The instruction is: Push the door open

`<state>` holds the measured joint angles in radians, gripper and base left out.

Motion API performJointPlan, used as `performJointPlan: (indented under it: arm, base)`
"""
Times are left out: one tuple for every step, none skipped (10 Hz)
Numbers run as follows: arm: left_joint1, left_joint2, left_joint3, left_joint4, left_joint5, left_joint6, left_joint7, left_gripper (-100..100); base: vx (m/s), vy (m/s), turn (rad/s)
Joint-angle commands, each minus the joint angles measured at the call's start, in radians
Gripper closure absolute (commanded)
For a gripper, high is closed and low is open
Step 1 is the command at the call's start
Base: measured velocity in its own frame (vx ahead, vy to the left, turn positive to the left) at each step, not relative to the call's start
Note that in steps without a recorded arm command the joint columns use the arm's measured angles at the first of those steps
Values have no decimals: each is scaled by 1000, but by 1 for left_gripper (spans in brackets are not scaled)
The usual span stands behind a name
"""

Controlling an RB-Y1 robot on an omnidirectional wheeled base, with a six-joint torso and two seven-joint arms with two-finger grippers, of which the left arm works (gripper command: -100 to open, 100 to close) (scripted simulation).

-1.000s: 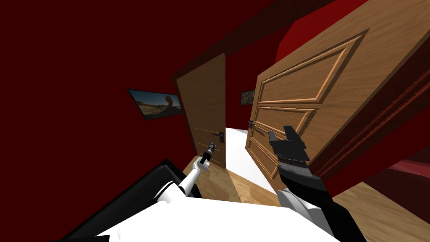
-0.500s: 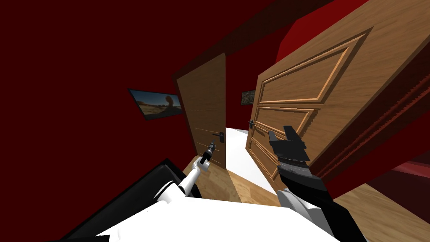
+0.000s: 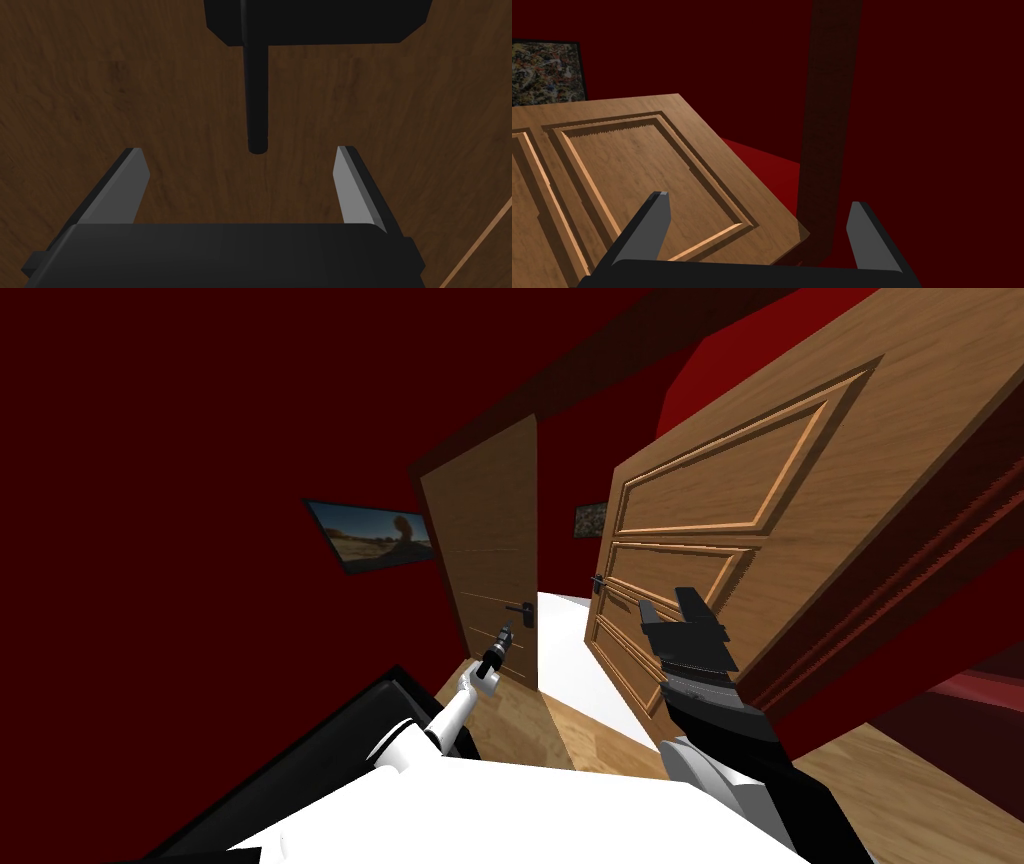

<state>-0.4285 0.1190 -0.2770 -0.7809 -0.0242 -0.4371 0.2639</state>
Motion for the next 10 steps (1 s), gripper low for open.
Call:
performJointPlan:
  arm:
    - [-1, 4, -4, 1, 0, -2, 5, -100]
    - [-1, 4, -4, 1, 0, -2, 5, -100]
    - [-1, 4, -4, 1, 0, -2, 5, -100]
    - [-1, 4, -4, 1, 0, -2, 5, -100]
    - [-1, 4, -4, 1, 0, -2, 5, -100]
    - [-1, 4, -4, 1, 0, -2, 5, -100]
    - [-1, 4, -4, 1, 0, -2, 5, -100]
    - [-1, 4, -4, 1, 0, -2, 5, -100]
    - [-1, 4, -4, 1, 0, -2, 5, -100]
    - [-1, 4, -4, 1, 0, -2, 5, -100]
  base:
    - [7, -7, 22]
    - [0, 0, 0]
    - [0, 0, 0]
    - [-10, 11, -34]
    - [0, 0, 0]
    - [12, -13, 41]
    - [6, -6, 21]
    - [-5, 6, -18]
    - [0, 0, 0]
    - [0, 0, 0]
